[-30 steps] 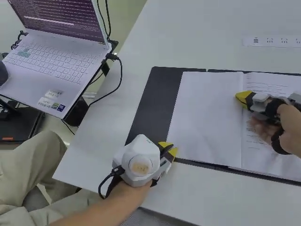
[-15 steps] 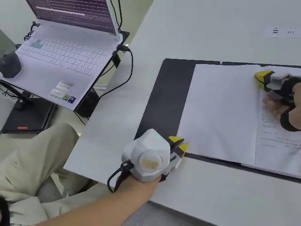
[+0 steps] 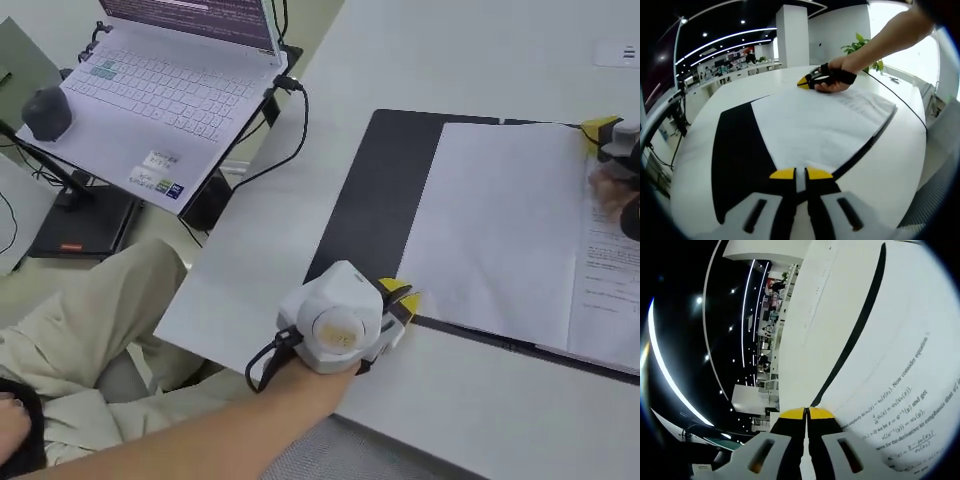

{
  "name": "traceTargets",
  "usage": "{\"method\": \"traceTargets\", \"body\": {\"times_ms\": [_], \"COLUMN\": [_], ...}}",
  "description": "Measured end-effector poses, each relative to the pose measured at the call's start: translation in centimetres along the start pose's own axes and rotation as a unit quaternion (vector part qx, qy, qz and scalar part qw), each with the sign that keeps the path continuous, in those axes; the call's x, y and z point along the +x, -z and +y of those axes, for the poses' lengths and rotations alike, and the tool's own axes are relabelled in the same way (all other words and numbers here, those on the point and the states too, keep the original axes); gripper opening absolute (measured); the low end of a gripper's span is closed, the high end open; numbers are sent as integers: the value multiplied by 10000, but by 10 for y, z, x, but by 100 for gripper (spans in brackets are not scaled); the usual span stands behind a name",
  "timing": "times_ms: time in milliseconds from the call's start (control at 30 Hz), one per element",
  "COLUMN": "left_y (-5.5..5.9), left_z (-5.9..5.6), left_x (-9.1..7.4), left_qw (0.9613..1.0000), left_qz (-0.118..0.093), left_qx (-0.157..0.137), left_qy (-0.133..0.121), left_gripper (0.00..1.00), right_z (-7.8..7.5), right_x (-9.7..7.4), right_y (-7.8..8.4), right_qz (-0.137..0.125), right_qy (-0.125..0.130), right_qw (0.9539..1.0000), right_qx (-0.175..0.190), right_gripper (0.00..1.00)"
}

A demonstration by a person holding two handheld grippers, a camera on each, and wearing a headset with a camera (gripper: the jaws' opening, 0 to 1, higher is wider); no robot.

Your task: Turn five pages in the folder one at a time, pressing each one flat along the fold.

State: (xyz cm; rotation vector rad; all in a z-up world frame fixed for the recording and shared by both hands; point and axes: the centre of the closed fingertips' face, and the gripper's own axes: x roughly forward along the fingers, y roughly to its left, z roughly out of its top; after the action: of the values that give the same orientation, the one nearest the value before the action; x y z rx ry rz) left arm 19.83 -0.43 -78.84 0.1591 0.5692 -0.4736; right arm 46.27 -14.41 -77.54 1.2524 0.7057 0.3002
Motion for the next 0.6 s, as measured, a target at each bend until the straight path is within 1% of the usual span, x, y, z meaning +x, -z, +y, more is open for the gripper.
{"method": "traceTargets", "body": {"times_ms": [33,67,167,200,267,300,367,400,467,533,600], "left_y": [0,0,0,0,1,1,0,0,1,1,1], "left_z": [0,0,1,1,2,2,1,1,1,1,1], "left_x": [0,0,0,0,0,0,-1,-1,-1,-1,-1], "left_qw": [10000,10000,10000,10000,10000,10000,10000,10000,10000,10000,10000], "left_qz": [1,10,13,11,14,17,24,24,34,55,54], "left_qx": [-1,5,11,3,19,19,45,39,50,65,62], "left_qy": [3,6,12,11,12,11,11,11,10,11,10], "left_gripper": [5,5,5,5,5,5,5,5,5,5,5], "right_z": [-1,-1,-3,-3,-3,-4,-6,-7,-8,-9,-12], "right_x": [-2,-3,-10,-14,-21,-25,-31,-35,-41,-48,-54], "right_y": [4,5,14,20,28,33,37,42,47,53,55], "right_qz": [104,139,354,515,655,766,848,951,1062,1208,1279], "right_qy": [28,27,15,-9,-5,-7,-26,-32,-49,-44,-9], "right_qw": [9999,9999,9994,9987,9975,9968,9962,9953,9942,9925,9914], "right_qx": [-19,-32,-29,-60,-248,-240,-208,-179,-148,-197,-265], "right_gripper": [0,0,0,0,0,0,0,0,0,0,0]}}
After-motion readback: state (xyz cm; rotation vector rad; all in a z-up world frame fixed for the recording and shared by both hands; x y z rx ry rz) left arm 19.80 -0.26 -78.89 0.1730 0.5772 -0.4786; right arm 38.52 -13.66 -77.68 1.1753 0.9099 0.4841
